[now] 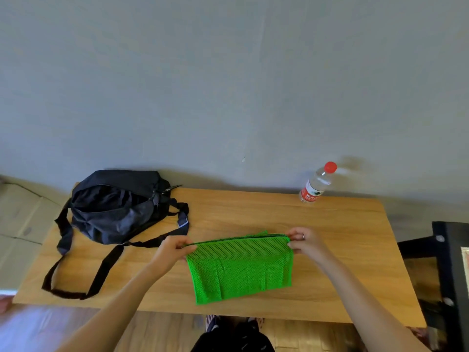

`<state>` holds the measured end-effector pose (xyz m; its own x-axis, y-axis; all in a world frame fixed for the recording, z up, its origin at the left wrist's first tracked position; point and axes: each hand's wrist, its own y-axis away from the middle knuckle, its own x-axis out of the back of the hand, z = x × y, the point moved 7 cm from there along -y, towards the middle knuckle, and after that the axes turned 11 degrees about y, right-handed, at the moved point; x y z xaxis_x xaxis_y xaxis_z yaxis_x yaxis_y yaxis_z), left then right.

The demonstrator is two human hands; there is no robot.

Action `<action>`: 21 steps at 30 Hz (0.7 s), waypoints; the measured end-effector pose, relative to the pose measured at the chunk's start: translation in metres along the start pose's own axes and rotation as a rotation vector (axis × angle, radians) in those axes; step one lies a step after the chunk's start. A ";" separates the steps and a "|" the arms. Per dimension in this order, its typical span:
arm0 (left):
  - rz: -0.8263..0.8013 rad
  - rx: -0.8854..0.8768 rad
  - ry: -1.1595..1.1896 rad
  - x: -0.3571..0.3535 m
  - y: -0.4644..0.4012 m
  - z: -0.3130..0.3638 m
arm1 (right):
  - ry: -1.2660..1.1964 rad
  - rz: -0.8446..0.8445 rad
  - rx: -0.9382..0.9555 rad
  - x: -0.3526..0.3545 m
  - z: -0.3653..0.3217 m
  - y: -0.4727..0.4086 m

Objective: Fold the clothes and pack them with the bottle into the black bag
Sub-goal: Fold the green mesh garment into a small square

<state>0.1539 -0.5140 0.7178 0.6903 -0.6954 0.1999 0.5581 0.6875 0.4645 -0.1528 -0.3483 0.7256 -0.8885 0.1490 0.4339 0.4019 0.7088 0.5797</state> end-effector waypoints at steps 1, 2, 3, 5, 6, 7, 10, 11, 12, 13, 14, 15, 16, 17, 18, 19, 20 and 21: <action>0.013 0.014 0.014 0.001 -0.005 -0.008 | -0.002 0.004 -0.003 -0.004 0.001 -0.007; 0.021 0.041 0.022 0.002 -0.010 -0.019 | 0.011 0.003 -0.011 -0.009 0.003 -0.013; 0.028 0.070 0.028 0.001 -0.014 -0.031 | 0.028 -0.002 -0.021 -0.015 0.006 -0.019; 0.039 0.131 0.023 -0.001 -0.021 -0.056 | 0.065 -0.018 -0.042 -0.028 0.014 -0.033; 0.042 0.159 0.019 -0.002 -0.023 -0.067 | 0.085 -0.025 -0.052 -0.033 0.019 -0.039; 0.055 0.175 0.022 -0.004 -0.025 -0.078 | 0.105 -0.027 -0.052 -0.039 0.022 -0.045; 0.110 0.199 0.031 -0.004 -0.035 -0.100 | 0.157 0.006 -0.033 -0.050 0.031 -0.063; 0.130 0.199 0.031 -0.005 -0.039 -0.104 | 0.166 0.022 -0.024 -0.053 0.032 -0.069; 0.147 0.195 0.028 -0.005 -0.044 -0.106 | 0.165 0.035 -0.018 -0.056 0.034 -0.075; 0.166 0.182 0.027 -0.004 -0.050 -0.107 | 0.165 0.049 -0.010 -0.058 0.036 -0.081; 0.183 0.170 0.023 -0.003 -0.055 -0.107 | 0.174 0.065 0.002 -0.059 0.036 -0.087; 0.191 0.159 0.021 -0.002 -0.061 -0.106 | 0.187 0.083 0.015 -0.060 0.037 -0.093; 0.192 0.151 0.022 -0.002 -0.067 -0.107 | 0.195 0.101 0.022 -0.060 0.040 -0.099; 0.195 0.140 0.024 -0.001 -0.072 -0.106 | 0.196 0.121 0.036 -0.059 0.039 -0.102; 0.199 0.137 0.023 -0.001 -0.074 -0.104 | 0.206 0.134 0.056 -0.058 0.036 -0.103; 0.207 0.137 0.012 -0.001 -0.077 -0.104 | 0.227 0.138 0.080 -0.059 0.035 -0.104; 0.223 0.132 -0.023 -0.001 -0.079 -0.104 | 0.256 0.139 0.106 -0.061 0.034 -0.106; 0.240 0.124 -0.080 -0.001 -0.079 -0.103 | 0.291 0.132 0.130 -0.063 0.035 -0.107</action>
<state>0.1562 -0.5462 0.5917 0.7545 -0.5336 0.3821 0.3190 0.8069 0.4971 -0.1478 -0.4098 0.6121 -0.7228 0.0550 0.6889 0.4609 0.7812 0.4211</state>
